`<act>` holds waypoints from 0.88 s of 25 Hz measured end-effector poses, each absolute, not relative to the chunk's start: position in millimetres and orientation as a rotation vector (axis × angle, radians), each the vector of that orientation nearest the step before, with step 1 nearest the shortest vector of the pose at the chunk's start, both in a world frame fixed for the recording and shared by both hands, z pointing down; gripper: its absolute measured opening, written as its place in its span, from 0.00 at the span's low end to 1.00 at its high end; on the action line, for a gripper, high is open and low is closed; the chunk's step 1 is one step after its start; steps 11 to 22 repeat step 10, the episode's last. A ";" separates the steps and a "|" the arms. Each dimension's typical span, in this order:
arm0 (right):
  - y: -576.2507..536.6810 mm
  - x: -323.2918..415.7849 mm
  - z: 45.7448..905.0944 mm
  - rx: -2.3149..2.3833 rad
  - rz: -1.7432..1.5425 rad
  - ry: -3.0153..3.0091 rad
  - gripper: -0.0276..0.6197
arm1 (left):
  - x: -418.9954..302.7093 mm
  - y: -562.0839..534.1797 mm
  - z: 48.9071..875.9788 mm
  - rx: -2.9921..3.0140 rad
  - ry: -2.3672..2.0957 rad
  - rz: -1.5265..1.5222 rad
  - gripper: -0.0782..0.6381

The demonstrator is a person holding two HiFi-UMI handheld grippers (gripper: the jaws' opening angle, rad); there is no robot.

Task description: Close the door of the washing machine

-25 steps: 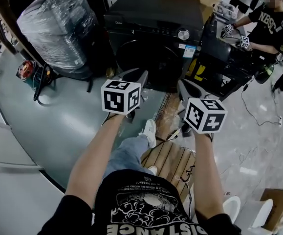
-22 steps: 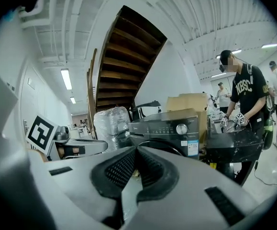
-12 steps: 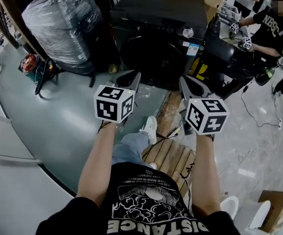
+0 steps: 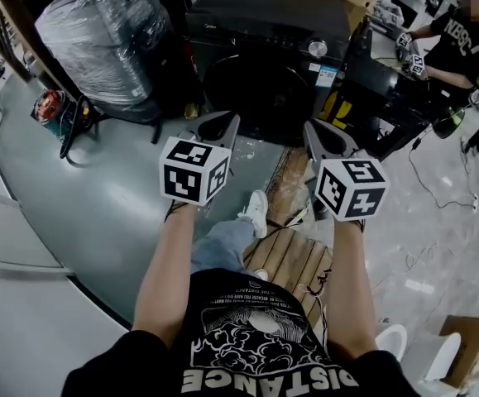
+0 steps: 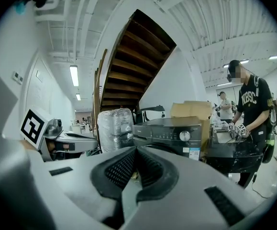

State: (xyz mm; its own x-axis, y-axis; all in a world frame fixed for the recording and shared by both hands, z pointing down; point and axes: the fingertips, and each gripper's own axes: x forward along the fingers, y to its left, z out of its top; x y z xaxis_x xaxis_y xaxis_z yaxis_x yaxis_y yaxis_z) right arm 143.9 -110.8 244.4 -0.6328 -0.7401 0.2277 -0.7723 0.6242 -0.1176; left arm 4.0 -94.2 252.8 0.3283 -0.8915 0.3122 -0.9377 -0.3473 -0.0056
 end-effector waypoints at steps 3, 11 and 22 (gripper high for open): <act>-107.9 141.8 244.8 1.248 0.299 -2.689 0.07 | 5.9 -92.6 251.9 2.420 -1.678 0.395 0.15; -102.1 142.5 243.9 1.253 0.296 -2.693 0.07 | 6.3 -87.2 255.4 2.415 -1.688 0.422 0.15; -102.1 142.5 243.9 1.253 0.296 -2.693 0.07 | 6.3 -87.2 255.4 2.415 -1.688 0.422 0.15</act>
